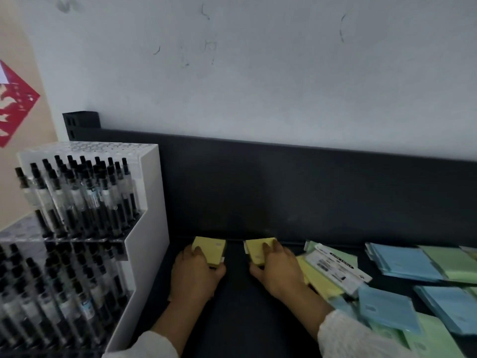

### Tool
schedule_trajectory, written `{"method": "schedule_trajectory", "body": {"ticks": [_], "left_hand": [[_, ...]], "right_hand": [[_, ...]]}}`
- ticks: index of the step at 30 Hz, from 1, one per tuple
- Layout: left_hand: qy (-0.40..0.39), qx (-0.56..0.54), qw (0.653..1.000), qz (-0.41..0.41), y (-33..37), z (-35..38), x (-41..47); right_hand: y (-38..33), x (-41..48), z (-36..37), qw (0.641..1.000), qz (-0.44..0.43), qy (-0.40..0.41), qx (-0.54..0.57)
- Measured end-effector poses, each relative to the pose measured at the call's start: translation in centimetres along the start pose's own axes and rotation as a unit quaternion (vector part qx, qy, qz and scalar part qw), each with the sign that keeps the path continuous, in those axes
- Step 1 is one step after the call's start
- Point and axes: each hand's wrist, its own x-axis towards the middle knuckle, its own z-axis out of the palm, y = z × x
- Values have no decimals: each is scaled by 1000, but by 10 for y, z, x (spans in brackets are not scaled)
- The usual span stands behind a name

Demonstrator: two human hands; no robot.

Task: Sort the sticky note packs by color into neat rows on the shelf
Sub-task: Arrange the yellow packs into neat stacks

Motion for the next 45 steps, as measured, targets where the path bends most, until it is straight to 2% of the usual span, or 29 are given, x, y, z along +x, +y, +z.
{"method": "schedule_trajectory", "body": {"ticks": [2,4,7,11,13,16,20,27,30,43,45], "left_hand": [[-2,-16,1000,10,-3,-2,2],[-7,-55,998,16,-5,-6,3],[-16,-130,991,20,-4,-11,3],[-31,-137,989,40,2,-19,-1],[-30,-132,990,50,10,-26,-7],[-6,-178,978,104,23,-40,-17],[-1,-198,969,149,38,-52,-35],[-19,-172,961,217,80,-58,-65],[-14,-163,956,242,100,-58,-83],[-61,-182,954,231,172,-43,-165],[-74,-177,952,241,195,-36,-181]], "right_hand": [[-1,-5,-6,1000,-8,-8,28],[-2,-11,-15,993,1,-9,114],[-6,-20,-39,951,50,12,306],[-6,-39,-69,916,45,64,393],[0,-52,-76,910,34,90,403],[19,-76,-74,901,18,126,414],[53,-108,-66,888,48,163,427],[89,-151,-52,923,84,233,295],[104,-166,-50,923,105,239,281],[195,-258,-69,869,196,272,363],[218,-272,-71,873,196,281,347]]}}
